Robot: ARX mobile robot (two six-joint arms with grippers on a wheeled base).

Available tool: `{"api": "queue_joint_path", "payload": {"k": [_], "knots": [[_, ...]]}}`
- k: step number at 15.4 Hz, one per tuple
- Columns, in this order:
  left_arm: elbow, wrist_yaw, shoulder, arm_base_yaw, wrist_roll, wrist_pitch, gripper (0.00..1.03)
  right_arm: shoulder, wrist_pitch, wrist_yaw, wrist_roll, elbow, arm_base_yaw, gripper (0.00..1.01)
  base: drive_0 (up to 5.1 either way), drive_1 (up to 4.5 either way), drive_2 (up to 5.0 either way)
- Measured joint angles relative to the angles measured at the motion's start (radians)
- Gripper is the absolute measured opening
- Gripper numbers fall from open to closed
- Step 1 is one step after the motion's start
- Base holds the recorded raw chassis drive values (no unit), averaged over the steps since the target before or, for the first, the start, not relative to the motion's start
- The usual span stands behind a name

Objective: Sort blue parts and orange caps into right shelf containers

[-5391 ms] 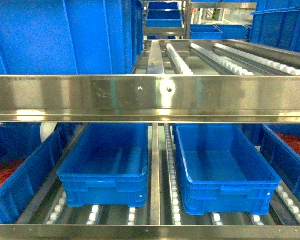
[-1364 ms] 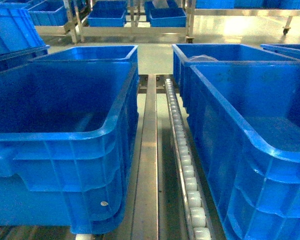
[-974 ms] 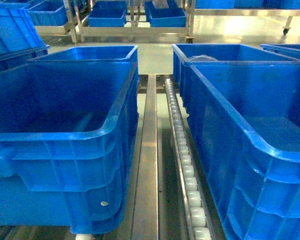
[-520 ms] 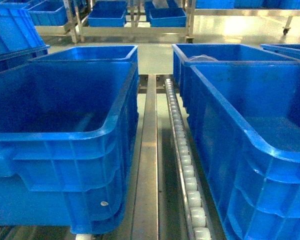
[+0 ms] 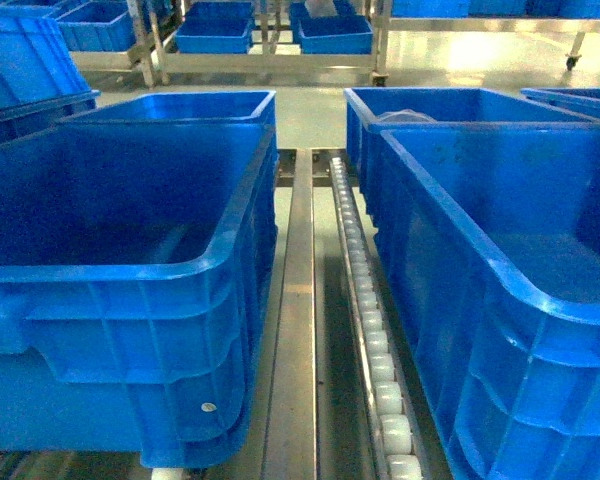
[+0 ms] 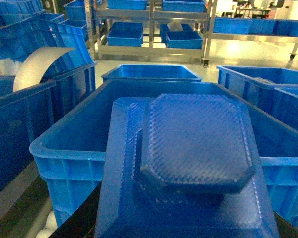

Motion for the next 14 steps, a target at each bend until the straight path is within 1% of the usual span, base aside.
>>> {"api": "queue_joint_path", "payload": {"k": [2,3,4,5,6,7,8,9,10,11,12,13,14], "knots": [[0.0,0.0,0.0,0.0,0.0,0.0,0.43,0.0,0.0,0.0,0.0,0.0,0.0,0.44,0.0,0.0,0.0],[0.0,0.0,0.0,0.0,0.0,0.0,0.43,0.0,0.079,0.107,-0.031,-0.003,0.044,0.44,0.0,0.0,0.0],[-0.001,-0.069,0.015,-0.039,0.002,0.107,0.43,0.002,0.179,0.242,-0.071,-0.002,0.123,0.44,0.0,0.0,0.0],[0.0,-0.096,0.056,-0.088,0.008,0.208,0.43,0.034,0.188,0.284,-0.084,0.0,0.136,0.44,0.0,0.0,0.0],[0.002,-0.093,0.153,-0.113,0.019,0.306,0.43,0.11,0.285,0.284,-0.098,0.002,0.137,0.44,0.0,0.0,0.0],[0.019,-0.054,0.331,-0.106,0.039,0.46,0.43,0.254,0.429,0.245,-0.107,0.022,0.122,0.44,0.0,0.0,0.0],[0.065,-0.022,0.497,-0.079,0.046,0.599,0.43,0.409,0.559,0.195,-0.116,0.06,0.097,0.44,0.0,0.0,0.0],[0.141,-0.011,0.663,-0.065,0.054,0.735,0.43,0.568,0.682,0.166,-0.117,0.117,0.072,0.44,0.0,0.0,0.0],[0.269,-0.022,0.877,-0.063,0.061,0.881,0.43,0.769,0.816,0.156,-0.114,0.207,0.058,0.44,0.0,0.0,0.0],[0.348,-0.026,1.003,-0.069,0.058,0.914,0.43,0.895,0.863,0.148,-0.103,0.267,0.056,0.44,0.0,0.0,0.0],[0.413,-0.041,1.147,-0.075,0.038,0.914,0.43,1.043,0.908,0.155,-0.097,0.316,0.05,0.44,0.0,0.0,0.0],[0.427,-0.043,1.246,-0.077,0.004,0.89,0.43,1.137,0.909,0.151,-0.081,0.329,0.044,0.46,0.0,0.0,0.0],[0.425,-0.041,1.292,-0.081,-0.019,0.864,0.43,1.188,0.911,0.154,-0.076,0.328,0.045,0.56,0.0,0.0,0.0]]}}
